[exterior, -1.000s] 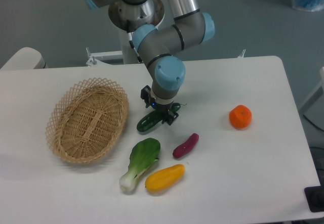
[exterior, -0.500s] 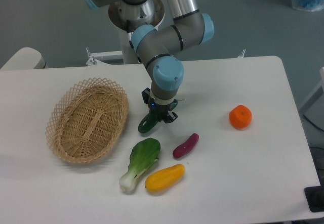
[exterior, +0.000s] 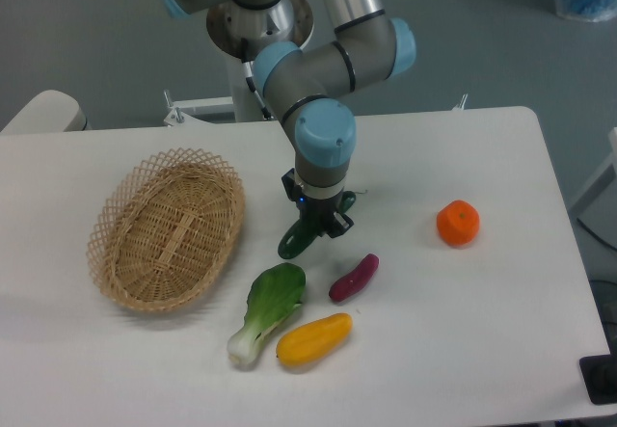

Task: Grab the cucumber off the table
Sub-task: 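Lift the held cucumber and carry it toward the orange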

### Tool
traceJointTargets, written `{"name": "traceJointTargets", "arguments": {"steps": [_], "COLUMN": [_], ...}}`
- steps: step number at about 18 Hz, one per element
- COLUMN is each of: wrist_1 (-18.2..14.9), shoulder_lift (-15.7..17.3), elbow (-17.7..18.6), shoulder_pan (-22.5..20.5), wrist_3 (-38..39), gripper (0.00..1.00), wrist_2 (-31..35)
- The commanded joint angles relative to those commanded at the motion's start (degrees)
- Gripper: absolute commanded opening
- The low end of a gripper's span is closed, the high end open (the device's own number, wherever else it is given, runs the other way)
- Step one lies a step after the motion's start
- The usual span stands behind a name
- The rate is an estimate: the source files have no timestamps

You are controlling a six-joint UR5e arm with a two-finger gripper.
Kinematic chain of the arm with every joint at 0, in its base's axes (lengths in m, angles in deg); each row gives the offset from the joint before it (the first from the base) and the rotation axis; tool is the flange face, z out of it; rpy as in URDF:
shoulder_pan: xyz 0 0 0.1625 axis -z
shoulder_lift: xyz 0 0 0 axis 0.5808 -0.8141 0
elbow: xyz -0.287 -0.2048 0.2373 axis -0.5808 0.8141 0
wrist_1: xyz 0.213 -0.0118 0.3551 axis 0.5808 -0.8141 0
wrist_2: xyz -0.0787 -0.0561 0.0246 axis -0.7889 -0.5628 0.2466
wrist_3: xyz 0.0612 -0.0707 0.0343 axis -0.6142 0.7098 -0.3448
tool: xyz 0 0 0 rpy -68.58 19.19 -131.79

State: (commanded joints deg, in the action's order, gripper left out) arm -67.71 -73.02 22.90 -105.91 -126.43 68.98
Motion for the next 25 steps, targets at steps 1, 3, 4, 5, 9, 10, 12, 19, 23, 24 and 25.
{"name": "traceJointTargets", "arguments": {"steps": [1,3,4,5,9,10,12,19,23,24,25], "wrist_1": [0.00,-0.44,-1.48,-2.89,-7.38,-7.38,-7.47,-12.82,-14.33,-14.33,-14.33], "shoulder_lift": [-0.09,-0.53,-0.53,-0.53,-0.53,-0.88,-2.10,-6.76,-9.13,-9.58,-10.10], "elbow": [-1.14,-3.25,-4.05,-4.92,-9.49,-10.55,-12.74,-21.79,-25.58,-26.28,-26.81], "shoulder_pan": [0.00,-0.44,-1.05,-1.84,-4.92,-5.53,-6.50,-10.64,-11.34,-11.34,-11.34], "wrist_3": [0.00,0.00,0.00,0.00,0.00,0.00,0.00,-3.60,-3.60,-3.60,-3.69], "gripper": [0.16,0.15,0.15,0.14,0.13,0.12,0.11,0.11,0.11,0.11,0.11], "wrist_2": [0.00,0.09,0.09,0.09,0.09,0.09,0.09,-0.35,-0.26,-0.26,-0.26]}}
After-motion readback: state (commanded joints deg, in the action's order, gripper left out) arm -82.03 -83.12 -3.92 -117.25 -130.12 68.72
